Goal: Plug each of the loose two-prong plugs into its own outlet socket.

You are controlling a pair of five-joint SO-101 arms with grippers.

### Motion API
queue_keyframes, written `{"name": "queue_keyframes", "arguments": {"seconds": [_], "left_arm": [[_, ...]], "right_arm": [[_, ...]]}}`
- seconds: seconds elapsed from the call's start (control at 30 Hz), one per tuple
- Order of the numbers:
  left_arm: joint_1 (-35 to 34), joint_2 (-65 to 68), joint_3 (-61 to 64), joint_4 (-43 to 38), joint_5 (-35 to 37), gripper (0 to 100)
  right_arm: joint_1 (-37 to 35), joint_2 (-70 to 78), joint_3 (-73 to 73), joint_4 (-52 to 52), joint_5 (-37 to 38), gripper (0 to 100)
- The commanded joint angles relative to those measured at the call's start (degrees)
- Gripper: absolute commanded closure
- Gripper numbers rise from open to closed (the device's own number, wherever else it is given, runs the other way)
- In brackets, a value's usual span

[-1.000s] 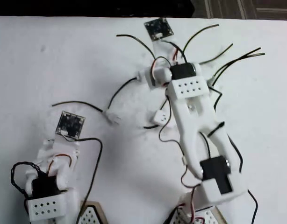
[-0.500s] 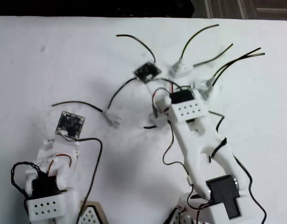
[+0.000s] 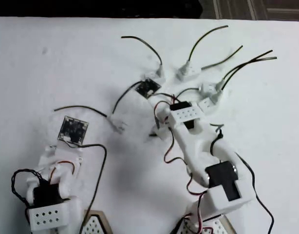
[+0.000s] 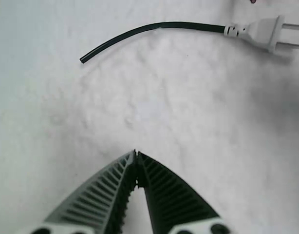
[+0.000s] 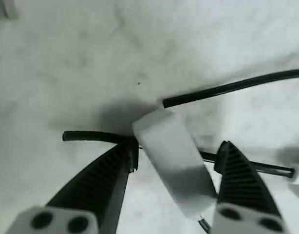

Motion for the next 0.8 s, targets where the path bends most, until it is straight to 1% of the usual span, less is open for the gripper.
{"name": "queue_keyframes", "arguments": {"seconds": [0.0, 0.07, 0.27, 0.37, 0.4, 0.5, 0.63, 0.77], "left_arm": [[0.13, -0.31, -0.26, 0.18, -0.44, 98], [0.13, -0.31, -0.26, 0.18, -0.44, 98], [0.13, -0.31, -0.18, 0.18, -0.44, 98], [0.13, -0.31, -0.18, 0.18, -0.44, 98], [0.13, -0.31, -0.18, 0.18, -0.44, 98], [0.13, -0.31, -0.18, 0.18, -0.44, 98], [0.13, -0.31, -0.18, 0.18, -0.44, 98], [0.13, -0.31, -0.18, 0.09, -0.44, 98]], "right_arm": [[0.31, -0.31, -1.58, -0.92, 0.62, 91.2], [0.31, -1.54, -1.58, -0.92, 0.62, 98.1], [-0.4, -12.35, 1.49, 0.4, 0.35, 98.1], [-3.21, -20.0, 5.36, 1.1, 0.97, 98.1], [-4.79, -22.55, 7.03, 0.92, 2.64, 98.1], [-9.8, -29.23, 13.54, -1.27, 10.99, 98.1], [-14.46, -35.3, 24.79, -11.91, 18.02, 98.1], [-16.04, -37.41, 34.29, -22.11, 22.51, 98.1]]}}
